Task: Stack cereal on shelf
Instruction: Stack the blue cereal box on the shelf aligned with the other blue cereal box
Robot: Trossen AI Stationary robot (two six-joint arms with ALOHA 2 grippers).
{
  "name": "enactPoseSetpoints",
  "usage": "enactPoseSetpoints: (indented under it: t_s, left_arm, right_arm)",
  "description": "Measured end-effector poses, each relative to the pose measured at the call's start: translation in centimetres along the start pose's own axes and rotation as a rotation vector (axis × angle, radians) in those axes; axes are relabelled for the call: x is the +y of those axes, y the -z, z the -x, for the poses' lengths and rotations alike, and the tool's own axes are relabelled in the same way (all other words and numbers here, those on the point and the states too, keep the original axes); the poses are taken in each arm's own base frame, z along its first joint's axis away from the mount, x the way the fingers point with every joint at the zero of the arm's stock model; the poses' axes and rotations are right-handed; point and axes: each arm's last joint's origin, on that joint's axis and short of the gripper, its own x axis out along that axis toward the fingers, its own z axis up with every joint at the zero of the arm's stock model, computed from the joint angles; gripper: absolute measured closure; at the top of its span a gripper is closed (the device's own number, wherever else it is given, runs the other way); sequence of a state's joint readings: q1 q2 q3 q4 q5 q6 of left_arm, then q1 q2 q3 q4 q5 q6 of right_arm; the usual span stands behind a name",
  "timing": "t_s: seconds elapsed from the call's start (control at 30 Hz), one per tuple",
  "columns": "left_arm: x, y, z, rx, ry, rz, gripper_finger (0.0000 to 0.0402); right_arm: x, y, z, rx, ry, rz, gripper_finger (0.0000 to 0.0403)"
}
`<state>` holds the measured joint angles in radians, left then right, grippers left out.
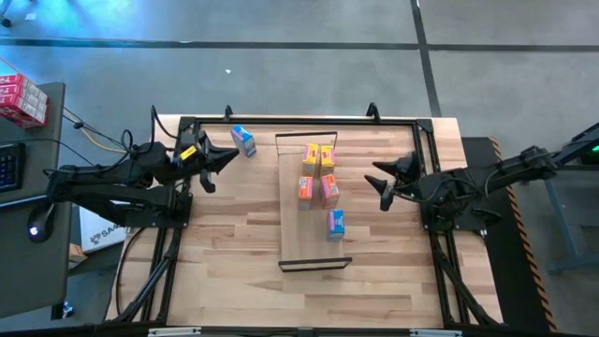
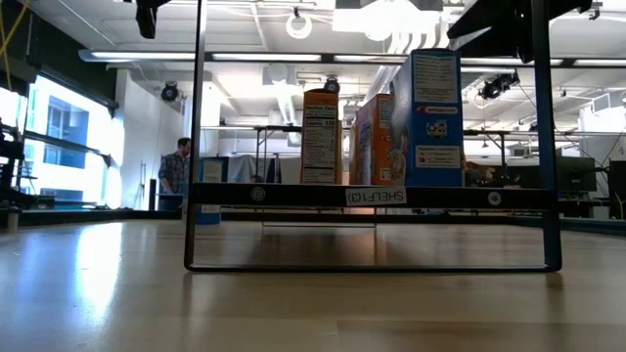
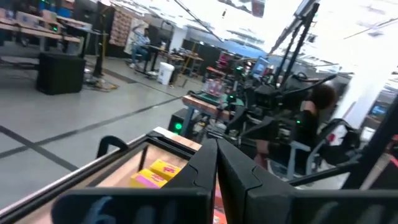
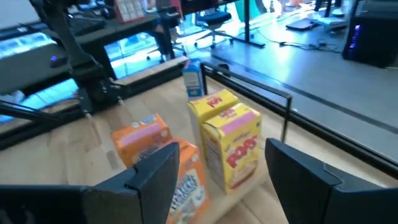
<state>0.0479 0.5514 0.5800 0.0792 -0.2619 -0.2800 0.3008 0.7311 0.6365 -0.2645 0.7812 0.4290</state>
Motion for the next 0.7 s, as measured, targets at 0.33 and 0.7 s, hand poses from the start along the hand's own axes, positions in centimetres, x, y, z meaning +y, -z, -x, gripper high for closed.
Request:
enactPoseSetpoints:
  t_s: [0.33, 0.7]
  left_arm:
    - [1.1, 0.5, -1.3, 0.123, -0.203, 0.114, 0.0291]
    - [7.6, -0.3, -6.2, 0.436, -0.645, 0.328, 0.0123]
  right_arm:
    - [0.2, -0.1, 0.0, 0.014, -0.052, -0.092, 0.0167]
    - [0.2, 0.0, 0.0, 0.015, -0.047, -0.136, 0.0167]
